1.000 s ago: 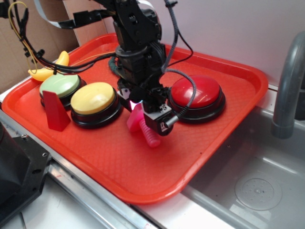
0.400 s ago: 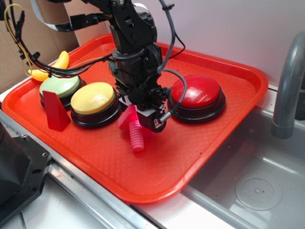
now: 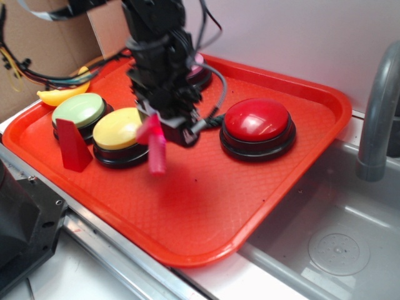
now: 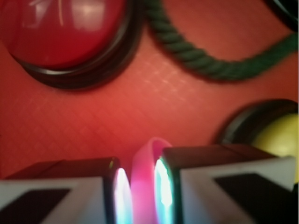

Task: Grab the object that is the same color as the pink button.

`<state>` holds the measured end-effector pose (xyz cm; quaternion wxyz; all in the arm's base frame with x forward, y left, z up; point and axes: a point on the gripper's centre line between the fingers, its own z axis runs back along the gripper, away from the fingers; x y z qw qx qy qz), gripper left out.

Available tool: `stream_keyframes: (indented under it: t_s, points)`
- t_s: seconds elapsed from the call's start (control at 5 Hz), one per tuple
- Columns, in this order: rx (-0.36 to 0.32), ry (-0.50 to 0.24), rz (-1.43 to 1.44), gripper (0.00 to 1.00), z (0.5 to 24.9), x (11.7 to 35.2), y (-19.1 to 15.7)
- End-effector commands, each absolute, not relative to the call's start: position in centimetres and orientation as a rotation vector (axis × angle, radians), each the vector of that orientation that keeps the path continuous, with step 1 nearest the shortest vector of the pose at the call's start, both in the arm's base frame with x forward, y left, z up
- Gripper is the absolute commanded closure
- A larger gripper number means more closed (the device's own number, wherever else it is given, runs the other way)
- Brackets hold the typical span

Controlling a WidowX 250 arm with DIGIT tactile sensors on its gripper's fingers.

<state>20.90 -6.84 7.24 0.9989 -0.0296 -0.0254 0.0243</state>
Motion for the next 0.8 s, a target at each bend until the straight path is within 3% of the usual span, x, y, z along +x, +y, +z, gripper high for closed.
stream_keyframes:
  t_s: [0.0, 0.4, 0.6]
  points:
    - [-0.092, -0.207, 0.125, 1.0, 15.2, 22.1, -3.1]
    - [-0.076, -0.244, 0.162, 1.0, 20.0, 21.9, 0.8]
    - [-0.076, -0.234, 0.106, 1.0, 20.9, 22.1, 1.2]
